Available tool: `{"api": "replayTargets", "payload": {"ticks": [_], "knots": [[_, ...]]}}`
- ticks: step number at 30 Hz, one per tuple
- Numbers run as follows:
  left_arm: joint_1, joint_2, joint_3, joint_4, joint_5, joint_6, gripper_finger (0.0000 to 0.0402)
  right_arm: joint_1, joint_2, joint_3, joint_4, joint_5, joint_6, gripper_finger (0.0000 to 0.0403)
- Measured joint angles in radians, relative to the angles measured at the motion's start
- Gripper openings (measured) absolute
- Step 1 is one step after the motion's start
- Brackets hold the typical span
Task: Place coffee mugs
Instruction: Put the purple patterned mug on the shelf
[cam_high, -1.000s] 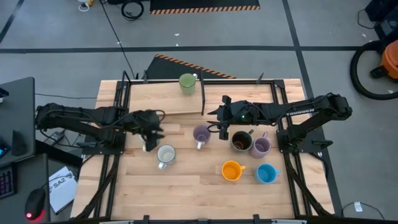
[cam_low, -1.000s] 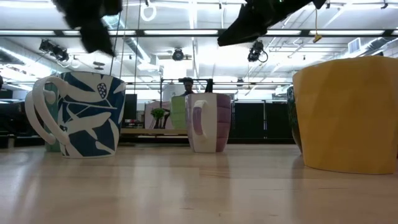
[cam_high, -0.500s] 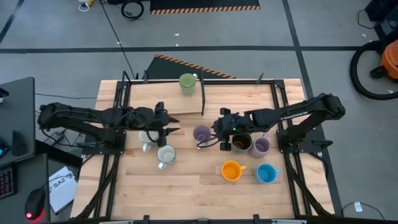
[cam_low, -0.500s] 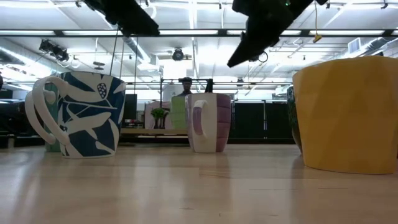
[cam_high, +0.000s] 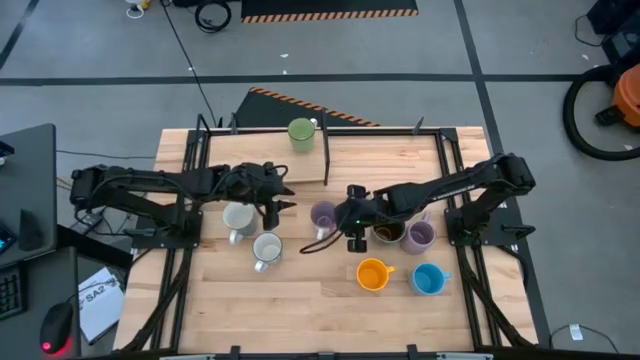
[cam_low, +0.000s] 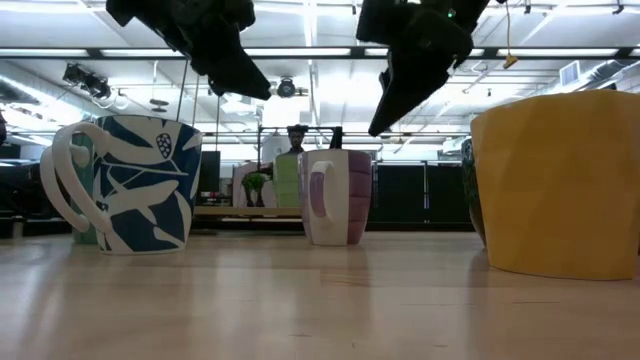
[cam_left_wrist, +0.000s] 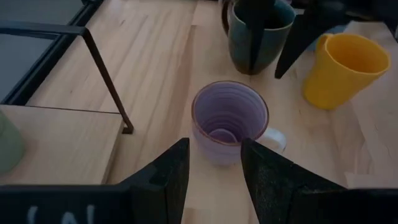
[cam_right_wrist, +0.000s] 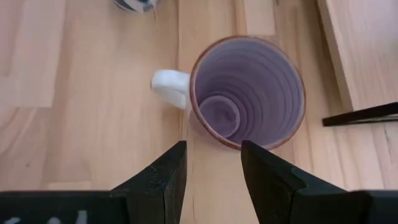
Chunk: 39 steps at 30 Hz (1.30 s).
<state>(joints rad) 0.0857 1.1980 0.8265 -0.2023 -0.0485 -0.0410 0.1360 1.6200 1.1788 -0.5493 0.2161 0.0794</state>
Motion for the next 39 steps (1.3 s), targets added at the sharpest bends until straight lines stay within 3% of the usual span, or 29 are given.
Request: {"api": "replayTargets", "payload": {"ticks": [7,10,16,19,22,32,39], "knots": [[-0.001,0.002,0.0,0.006,0.016,0.0,0.015,-0.012,0.034,0.034,-0.041,0.012,-0.035,0.0158],[-0.007,0.006,0.0,0.019,0.017,0.0,0.015,-0.02,0.029,0.035,-0.057,0.022,-0.123,0.0158],[-0.011,0.025,0.0,0.054,0.053,-0.08,0.015,-0.06,0.029,0.034,-0.133,0.131,-0.205,0.0158],[-0.019,0.053,0.002,0.088,0.132,-0.1,0.015,-0.102,0.029,0.034,-0.124,0.107,-0.238,0.0158],[-0.043,0.098,0.002,0.114,0.138,-0.111,0.015,-0.126,0.03,0.034,-0.099,0.065,-0.281,0.0158],[-0.057,0.198,0.001,0.114,0.025,-0.103,0.015,-0.146,0.03,0.034,-0.042,-0.022,-0.315,0.0158],[-0.02,0.273,0.001,0.102,0.019,-0.105,0.015,-0.144,0.03,0.016,-0.027,-0.043,-0.236,0.0158]]}}
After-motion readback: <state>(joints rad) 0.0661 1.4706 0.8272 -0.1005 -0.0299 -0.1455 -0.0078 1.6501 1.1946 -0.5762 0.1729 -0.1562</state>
